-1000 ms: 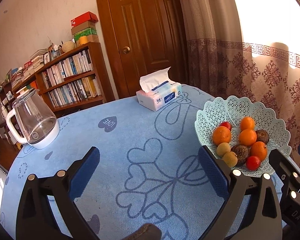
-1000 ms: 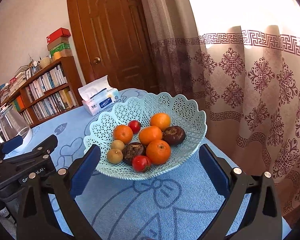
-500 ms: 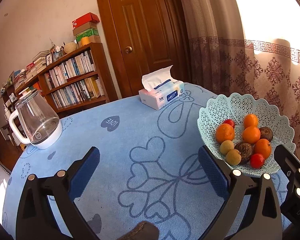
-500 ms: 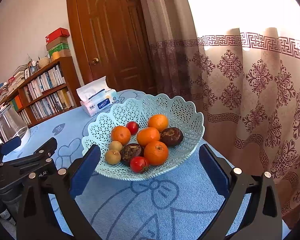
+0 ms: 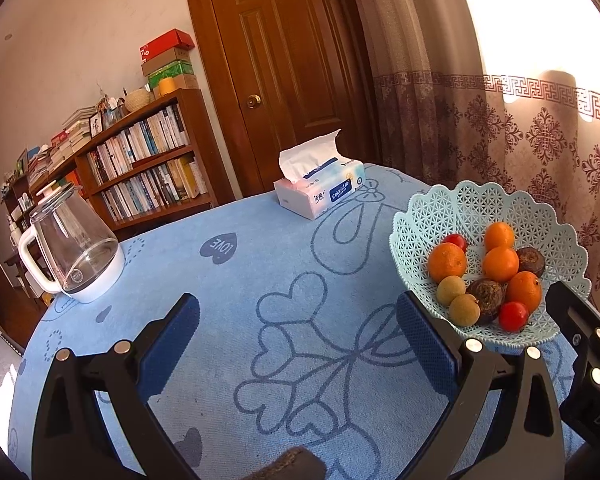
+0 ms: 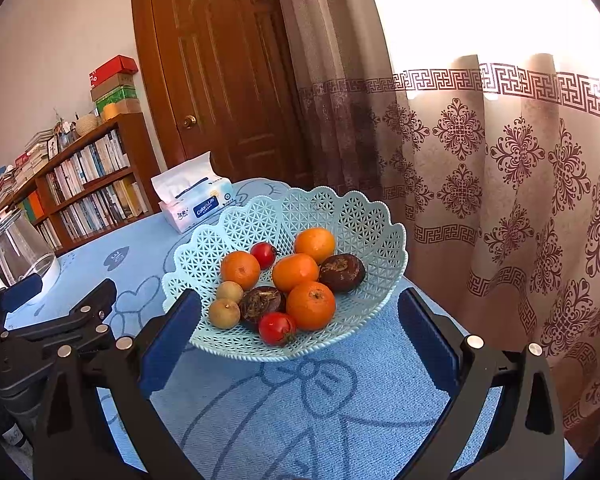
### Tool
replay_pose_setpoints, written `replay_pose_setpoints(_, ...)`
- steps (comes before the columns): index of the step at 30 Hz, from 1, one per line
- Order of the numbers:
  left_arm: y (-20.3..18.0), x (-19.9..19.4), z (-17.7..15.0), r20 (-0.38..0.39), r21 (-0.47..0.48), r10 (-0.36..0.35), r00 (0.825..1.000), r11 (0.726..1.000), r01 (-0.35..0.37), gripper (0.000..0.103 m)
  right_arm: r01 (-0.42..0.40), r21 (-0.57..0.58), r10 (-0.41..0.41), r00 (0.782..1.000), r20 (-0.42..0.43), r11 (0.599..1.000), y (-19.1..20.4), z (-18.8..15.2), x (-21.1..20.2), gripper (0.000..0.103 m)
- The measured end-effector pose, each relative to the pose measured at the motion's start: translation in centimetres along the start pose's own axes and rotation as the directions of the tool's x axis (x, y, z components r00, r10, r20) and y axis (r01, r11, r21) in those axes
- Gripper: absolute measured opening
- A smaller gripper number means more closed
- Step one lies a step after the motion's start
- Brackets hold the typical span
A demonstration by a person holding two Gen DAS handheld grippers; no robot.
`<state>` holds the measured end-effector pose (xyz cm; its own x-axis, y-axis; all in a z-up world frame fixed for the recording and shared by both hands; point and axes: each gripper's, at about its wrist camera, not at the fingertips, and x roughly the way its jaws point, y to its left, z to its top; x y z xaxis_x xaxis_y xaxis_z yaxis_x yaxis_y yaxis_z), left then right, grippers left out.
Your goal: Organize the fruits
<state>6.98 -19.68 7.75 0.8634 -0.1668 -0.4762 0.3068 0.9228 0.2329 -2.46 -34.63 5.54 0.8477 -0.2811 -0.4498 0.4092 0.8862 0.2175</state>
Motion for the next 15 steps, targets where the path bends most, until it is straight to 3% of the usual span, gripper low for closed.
replay_pose_setpoints(15,-0.16,-0.01,0.04,0.001,0.009,0.004,1.000,1.000,-0.004,0.098,0.008,0.004,-0.008,1.000,-0.001,1.000,-0.21,-0.11,0.02,0.100)
